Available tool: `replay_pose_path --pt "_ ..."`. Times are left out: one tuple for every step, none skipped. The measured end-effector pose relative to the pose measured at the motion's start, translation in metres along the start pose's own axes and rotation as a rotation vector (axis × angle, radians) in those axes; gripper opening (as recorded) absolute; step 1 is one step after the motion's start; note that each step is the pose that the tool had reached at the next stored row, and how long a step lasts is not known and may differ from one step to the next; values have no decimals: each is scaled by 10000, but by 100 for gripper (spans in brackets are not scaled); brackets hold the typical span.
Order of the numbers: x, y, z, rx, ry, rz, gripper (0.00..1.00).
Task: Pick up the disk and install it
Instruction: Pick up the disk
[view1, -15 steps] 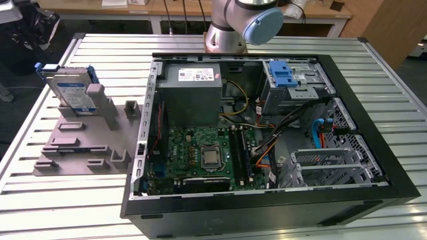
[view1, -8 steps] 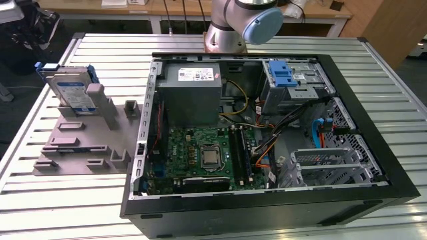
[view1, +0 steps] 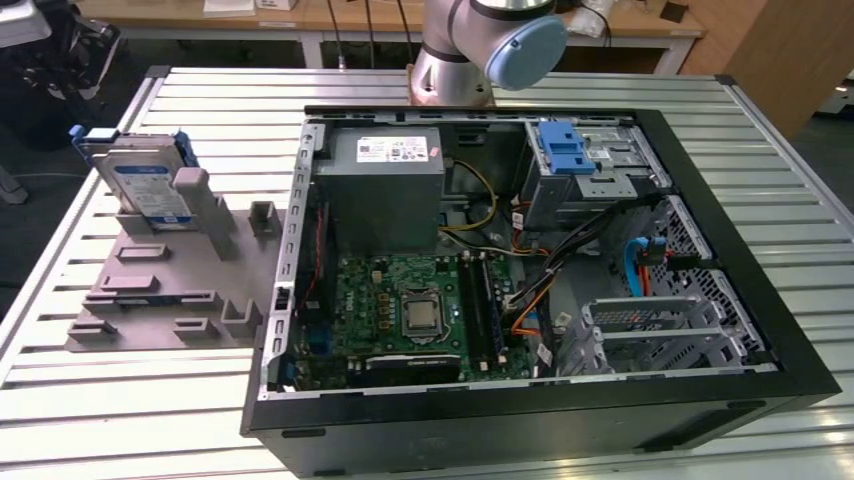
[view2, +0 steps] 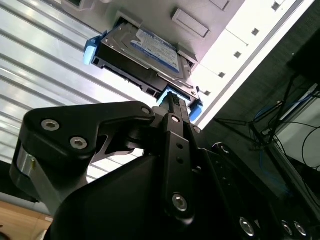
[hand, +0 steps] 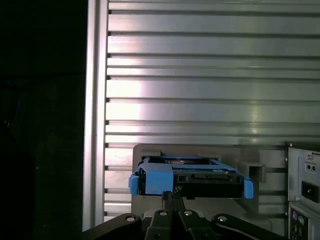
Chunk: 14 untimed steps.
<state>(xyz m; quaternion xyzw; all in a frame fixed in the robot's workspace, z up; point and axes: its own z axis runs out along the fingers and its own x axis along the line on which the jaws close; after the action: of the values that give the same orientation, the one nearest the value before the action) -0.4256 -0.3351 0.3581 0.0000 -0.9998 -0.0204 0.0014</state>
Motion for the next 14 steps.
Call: replay_pose_path --pt "0 0 0 0 1 -38 11" --pt "0 0 0 1 2 -70 11" --pt "0 0 0 0 3 -98 11" --pt "0 0 0 0 5 -129 11" --pt "0 0 0 0 6 -158 11" --pt "0 0 0 0 7 -186 11" --pt "0 0 0 0 9 -215 11" --pt "0 0 0 1 10 -244 11" --pt "0 0 0 1 10 -270 11" --pt "0 0 0 1 11 -295 11" --pt "0 0 0 1 13 -322 11" --pt "0 0 0 1 14 -345 11" --pt "0 0 0 1 15 -368 11" --pt "0 0 0 1 15 -391 11"
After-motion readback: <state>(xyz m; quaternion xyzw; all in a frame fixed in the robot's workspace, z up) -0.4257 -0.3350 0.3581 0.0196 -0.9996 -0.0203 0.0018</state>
